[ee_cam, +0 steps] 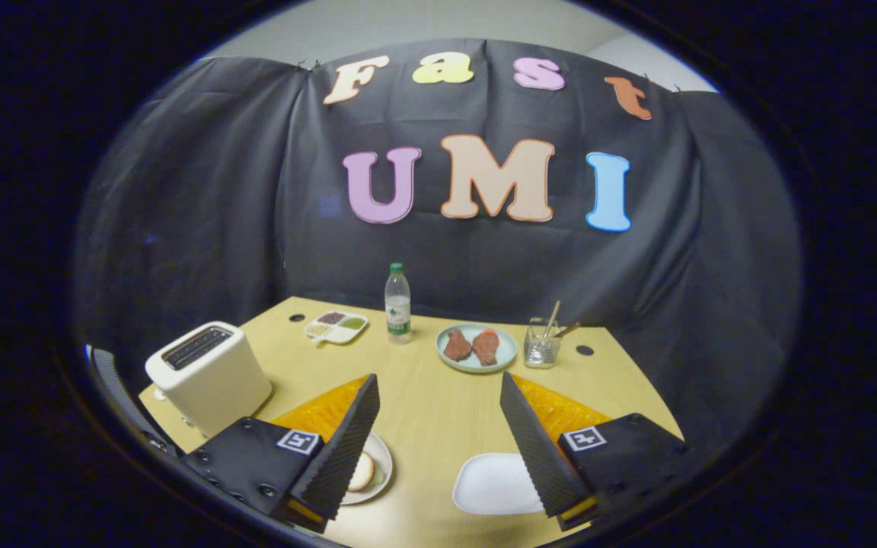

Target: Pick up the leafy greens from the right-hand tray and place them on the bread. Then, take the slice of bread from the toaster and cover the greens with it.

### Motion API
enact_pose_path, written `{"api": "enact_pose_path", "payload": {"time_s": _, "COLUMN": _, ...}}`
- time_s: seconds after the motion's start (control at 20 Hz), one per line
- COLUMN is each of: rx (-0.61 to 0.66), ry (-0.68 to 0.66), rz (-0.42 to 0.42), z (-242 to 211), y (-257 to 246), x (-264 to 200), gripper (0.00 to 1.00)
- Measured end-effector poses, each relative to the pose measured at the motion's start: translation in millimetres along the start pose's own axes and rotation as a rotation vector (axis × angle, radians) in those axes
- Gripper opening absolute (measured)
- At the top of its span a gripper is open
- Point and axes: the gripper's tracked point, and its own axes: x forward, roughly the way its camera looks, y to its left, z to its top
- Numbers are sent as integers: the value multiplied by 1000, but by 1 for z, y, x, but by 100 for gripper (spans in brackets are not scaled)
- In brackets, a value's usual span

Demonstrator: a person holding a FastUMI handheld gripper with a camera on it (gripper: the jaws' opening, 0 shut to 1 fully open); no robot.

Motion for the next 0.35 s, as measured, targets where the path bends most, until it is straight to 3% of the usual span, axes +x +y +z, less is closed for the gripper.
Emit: {"api": "enact_pose_path", "payload": {"time_s": 0.35, "rx": 70, "ry": -115, "rz": -45, "z": 42, "y": -24, "x": -18, "gripper": 100}}
